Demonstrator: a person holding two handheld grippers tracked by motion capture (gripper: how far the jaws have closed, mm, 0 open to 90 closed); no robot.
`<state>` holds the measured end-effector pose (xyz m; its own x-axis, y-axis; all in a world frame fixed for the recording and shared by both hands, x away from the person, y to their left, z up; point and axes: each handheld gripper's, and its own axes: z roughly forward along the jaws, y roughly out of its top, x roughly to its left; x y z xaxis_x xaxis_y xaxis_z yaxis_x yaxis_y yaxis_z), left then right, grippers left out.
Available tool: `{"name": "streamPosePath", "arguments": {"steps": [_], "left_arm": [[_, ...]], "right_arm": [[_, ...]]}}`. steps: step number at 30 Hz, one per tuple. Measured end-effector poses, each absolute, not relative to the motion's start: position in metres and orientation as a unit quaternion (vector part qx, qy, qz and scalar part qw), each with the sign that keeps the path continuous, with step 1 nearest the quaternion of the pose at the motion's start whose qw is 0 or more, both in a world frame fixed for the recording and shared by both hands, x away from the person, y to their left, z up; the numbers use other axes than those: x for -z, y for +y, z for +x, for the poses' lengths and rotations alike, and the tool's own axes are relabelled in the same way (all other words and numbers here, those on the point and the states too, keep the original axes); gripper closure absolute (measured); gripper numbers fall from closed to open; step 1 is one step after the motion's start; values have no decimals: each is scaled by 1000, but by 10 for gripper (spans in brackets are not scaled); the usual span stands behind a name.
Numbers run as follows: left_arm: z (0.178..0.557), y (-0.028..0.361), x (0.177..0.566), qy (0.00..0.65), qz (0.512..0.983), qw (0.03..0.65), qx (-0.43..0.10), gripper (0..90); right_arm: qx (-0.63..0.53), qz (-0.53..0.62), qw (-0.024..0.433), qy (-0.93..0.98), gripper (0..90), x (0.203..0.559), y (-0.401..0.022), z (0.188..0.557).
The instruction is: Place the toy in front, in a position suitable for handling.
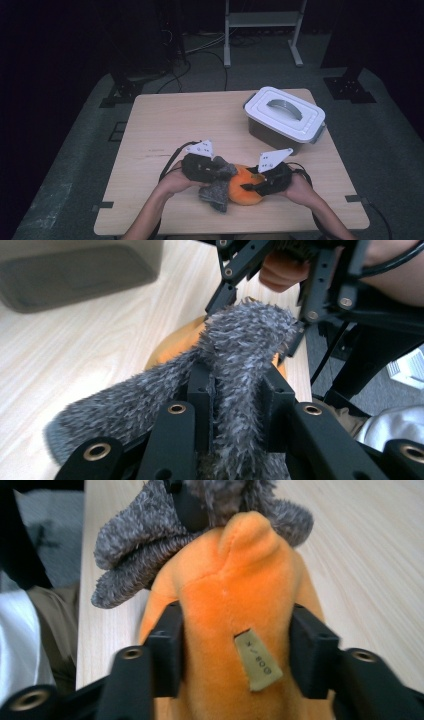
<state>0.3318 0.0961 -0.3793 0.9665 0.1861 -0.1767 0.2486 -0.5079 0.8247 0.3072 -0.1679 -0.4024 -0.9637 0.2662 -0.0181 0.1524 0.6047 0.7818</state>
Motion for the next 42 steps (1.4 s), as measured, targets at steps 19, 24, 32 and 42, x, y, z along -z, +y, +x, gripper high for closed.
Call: {"name": "streamPosePath", "arguments": {"steps": [19, 24, 32, 42], "left_arm": [[331, 116, 381, 136, 871, 471, 34, 722], [331, 110, 379, 134, 872, 470, 33, 720], [333, 92, 374, 136, 875, 464, 29, 719], [327, 80, 370, 122, 883, 453, 22, 719]], "right_arm": [[-470, 37, -3, 882, 493, 417, -167, 327], [-475, 62, -4, 878, 425, 419, -179, 328], [-459, 129, 31, 879, 267, 405, -187, 306], [-447, 126, 52, 884, 491, 407, -178, 297]]}}
